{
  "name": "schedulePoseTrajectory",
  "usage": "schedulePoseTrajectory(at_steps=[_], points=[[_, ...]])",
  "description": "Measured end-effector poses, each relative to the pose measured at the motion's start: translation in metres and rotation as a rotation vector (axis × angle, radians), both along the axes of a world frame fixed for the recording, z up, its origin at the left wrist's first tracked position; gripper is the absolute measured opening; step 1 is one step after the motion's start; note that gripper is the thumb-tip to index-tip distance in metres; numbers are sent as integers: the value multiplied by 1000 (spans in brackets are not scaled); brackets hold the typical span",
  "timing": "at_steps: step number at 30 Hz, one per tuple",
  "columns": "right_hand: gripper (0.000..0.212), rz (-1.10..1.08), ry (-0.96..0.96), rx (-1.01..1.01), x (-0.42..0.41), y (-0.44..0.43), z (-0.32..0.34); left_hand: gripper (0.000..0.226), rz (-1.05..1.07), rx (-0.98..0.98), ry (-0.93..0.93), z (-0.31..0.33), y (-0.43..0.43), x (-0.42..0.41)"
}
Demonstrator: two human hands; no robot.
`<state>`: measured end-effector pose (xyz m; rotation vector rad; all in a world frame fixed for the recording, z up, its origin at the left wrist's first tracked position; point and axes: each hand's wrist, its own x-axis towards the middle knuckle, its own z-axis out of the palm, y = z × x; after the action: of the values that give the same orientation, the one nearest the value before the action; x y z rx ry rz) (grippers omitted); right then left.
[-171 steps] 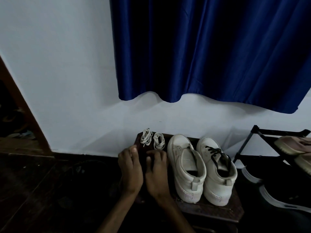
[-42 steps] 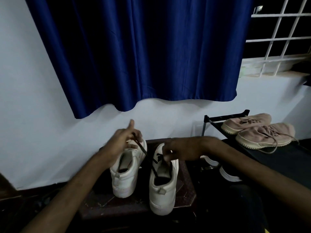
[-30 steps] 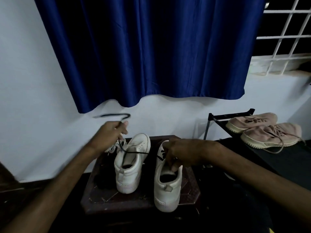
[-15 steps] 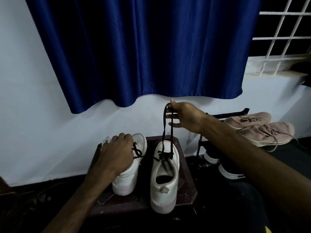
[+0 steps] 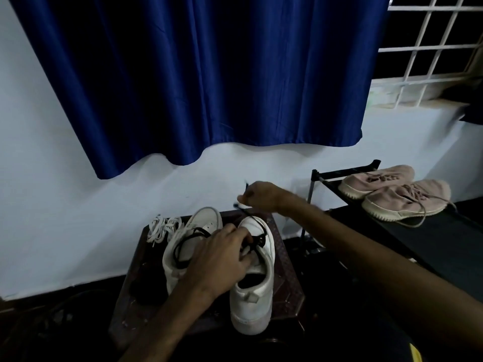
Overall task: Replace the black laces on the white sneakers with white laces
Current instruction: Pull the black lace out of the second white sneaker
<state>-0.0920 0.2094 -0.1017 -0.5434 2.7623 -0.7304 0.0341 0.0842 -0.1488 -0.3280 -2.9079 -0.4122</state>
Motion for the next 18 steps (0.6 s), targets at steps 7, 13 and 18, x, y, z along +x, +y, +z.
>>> schedulePoseTrajectory(at_steps=[7, 13, 18], points=[[28, -5, 222, -76, 82, 44, -22, 19, 61, 202, 88, -17, 5, -2], [26, 112, 115, -326, 114, 68, -60, 18, -29, 122, 86, -6, -9, -12], [31, 101, 162, -470, 128, 81, -81, 26, -56, 81, 89, 0, -17, -13]])
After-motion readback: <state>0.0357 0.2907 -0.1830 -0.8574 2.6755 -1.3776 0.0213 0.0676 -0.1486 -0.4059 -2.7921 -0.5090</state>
